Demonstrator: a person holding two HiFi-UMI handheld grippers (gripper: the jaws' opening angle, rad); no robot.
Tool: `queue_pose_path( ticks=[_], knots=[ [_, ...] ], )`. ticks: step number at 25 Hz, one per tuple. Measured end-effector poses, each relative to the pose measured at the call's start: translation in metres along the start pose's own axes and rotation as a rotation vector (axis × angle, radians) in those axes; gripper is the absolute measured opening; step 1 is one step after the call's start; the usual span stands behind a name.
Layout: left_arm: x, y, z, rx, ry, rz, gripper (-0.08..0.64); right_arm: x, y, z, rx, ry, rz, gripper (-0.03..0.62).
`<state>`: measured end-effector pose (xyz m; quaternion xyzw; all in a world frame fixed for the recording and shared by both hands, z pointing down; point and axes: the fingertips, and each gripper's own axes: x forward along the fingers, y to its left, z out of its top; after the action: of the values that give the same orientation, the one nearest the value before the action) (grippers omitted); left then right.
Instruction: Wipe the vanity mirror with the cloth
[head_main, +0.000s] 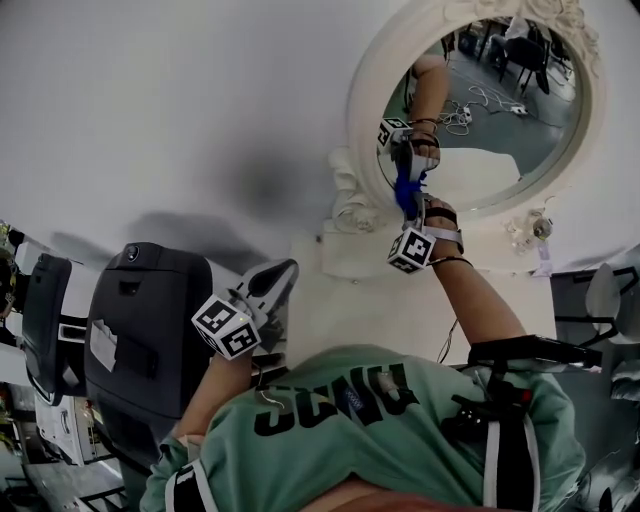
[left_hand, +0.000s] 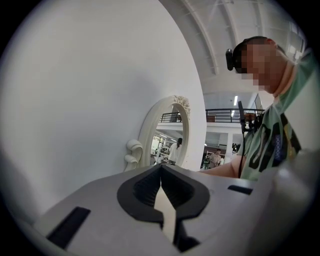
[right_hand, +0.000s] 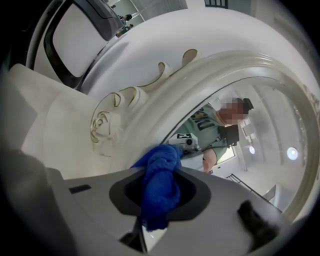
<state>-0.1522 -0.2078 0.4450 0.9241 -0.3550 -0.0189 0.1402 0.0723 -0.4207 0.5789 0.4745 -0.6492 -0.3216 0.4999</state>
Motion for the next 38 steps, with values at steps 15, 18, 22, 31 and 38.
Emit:
queue_pose_path(
  ticks=[15, 18, 22, 31, 38],
  knots=[
    [-0.014, -0.009, 0.012, 0.001, -0.089, -0.028, 0.012, -0.121, -0.235, 0.046, 0.270, -0.226, -0.208, 0.077],
    [-0.018, -0.006, 0.013, -0.008, -0.099, -0.026, 0.012, -0.155, -0.321, 0.065, 0.252, -0.269, -0.347, 0.078],
    [-0.019, -0.007, 0.014, -0.011, -0.110, -0.037, 0.012, -0.168, -0.381, 0.079, 0.220, -0.255, -0.436, 0.078],
    [-0.021, -0.002, 0.013, -0.024, -0.117, -0.045, 0.012, -0.144, -0.397, 0.083, 0.211, -0.181, -0.443, 0.080],
    [-0.004, -0.007, 0.008, -0.051, -0.097, -0.080, 0.012, -0.139, -0.383, 0.083, 0.094, -0.129, -0.466, 0.075]
  ],
)
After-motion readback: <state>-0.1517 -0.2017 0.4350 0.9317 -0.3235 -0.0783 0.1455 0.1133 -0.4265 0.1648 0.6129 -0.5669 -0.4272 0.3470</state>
